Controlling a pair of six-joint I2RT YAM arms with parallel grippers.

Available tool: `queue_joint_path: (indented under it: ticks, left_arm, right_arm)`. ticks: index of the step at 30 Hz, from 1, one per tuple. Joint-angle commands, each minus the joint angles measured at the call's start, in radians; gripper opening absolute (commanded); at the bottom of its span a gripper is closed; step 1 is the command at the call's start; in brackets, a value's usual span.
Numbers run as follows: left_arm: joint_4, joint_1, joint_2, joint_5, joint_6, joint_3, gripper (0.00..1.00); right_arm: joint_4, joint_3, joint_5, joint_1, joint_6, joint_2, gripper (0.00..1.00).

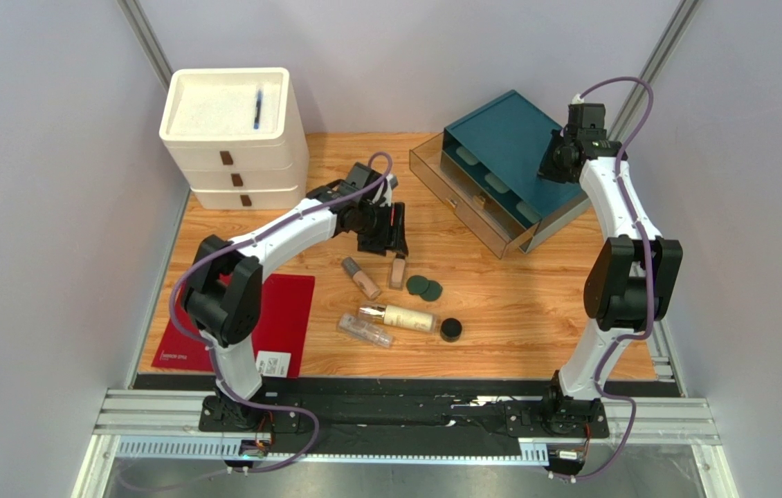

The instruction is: Organize the makeup

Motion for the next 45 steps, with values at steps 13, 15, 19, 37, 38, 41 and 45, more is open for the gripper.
queue_joint_path:
  ticks: [13,15,19,37,38,41,45]
  left_arm:
    - [-0.197,-0.093,0.320,-0.175,0.116,0.206,0.46]
    - [-0.197,-0.093,0.324,-0.192,0.119,0.197,0.24]
    - [-0.203,-0.093,0.297,-0.242,0.116,0.173,0.00]
    - [-0.047,-0.077,0.135,-0.072,0.083,0.594,0.00]
    - [-0.036,-0.074,0.155,-0.060,0.048,0.622,0.00]
    - [-0.012,-0.048,0.258,0.006,-0.066,0.749,0.00]
    - [0.115,-0.031,0.373,0.043,-0.206,0.840,0.00]
  right_arm:
    - [-0.168,-0.091,-0.021,0.003,-0.003,0.093,0.00]
    - [-0.166,-0.094,-0.020,0.003,-0.003,0.091,0.00]
    - [-0.166,-0.095,-0.021,0.003,-0.004,0.093,0.00]
    - [-0.168,-0.084,-0.028,0.003,0.003,0.112,0.00]
    - [-0.166,-0.086,-0.029,0.003,0.002,0.112,0.00]
    - [-0.165,-0.089,-0.028,0.003,0.000,0.117,0.00]
    - [-0.166,-0.091,-0.037,0.003,-0.001,0.123,0.00]
